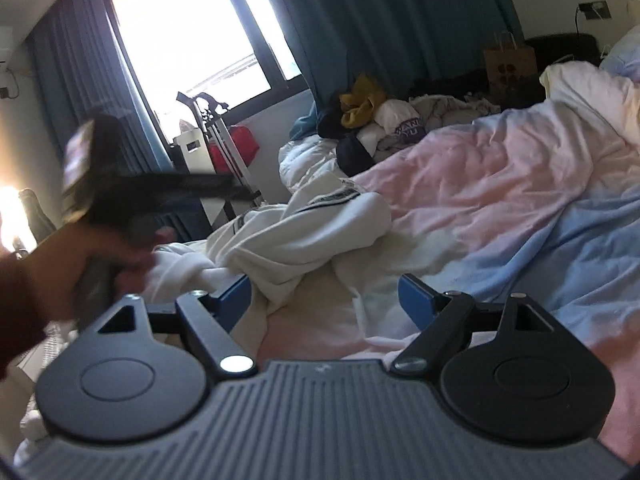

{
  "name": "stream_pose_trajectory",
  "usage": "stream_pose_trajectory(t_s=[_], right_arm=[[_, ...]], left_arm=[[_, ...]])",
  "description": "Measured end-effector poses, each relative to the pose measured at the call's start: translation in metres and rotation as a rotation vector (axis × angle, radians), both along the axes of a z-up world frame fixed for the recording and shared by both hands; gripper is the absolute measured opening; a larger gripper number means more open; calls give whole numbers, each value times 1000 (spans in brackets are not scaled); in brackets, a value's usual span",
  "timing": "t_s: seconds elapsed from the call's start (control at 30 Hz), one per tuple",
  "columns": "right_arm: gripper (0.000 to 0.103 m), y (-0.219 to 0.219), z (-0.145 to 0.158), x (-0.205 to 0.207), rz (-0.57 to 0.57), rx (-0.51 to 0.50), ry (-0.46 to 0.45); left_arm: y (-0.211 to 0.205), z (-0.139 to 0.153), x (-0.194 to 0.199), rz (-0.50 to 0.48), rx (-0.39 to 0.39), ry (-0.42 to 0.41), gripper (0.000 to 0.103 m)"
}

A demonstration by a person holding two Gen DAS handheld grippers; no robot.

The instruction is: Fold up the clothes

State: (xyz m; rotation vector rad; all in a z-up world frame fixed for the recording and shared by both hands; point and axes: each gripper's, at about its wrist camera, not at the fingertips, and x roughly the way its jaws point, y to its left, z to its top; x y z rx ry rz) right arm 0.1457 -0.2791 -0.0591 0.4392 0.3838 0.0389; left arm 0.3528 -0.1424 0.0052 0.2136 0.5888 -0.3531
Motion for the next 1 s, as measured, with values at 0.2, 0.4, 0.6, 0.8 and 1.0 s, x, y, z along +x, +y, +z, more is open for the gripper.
stream_pose_trajectory(t_s=[0.2, 0.4, 0.6, 0.8, 1.0], right_arm=[[82, -5, -21, 20, 2, 58, 46], [82, -15, -44, 38, -33, 126, 94], [82, -19, -51, 45, -73, 104, 102], [82, -29, -47, 34, -130, 120, 91], [82, -42, -40, 19, -203, 129, 71]], left_arm=[[-45, -42, 99, 59, 53, 68, 86], [-79, -86, 176, 164, 151, 134, 71], [-100, -96, 188, 195, 200, 112, 6], [-123, -50, 143, 135, 188, 11, 4], [-187, 22, 69, -37, 142, -78, 4]])
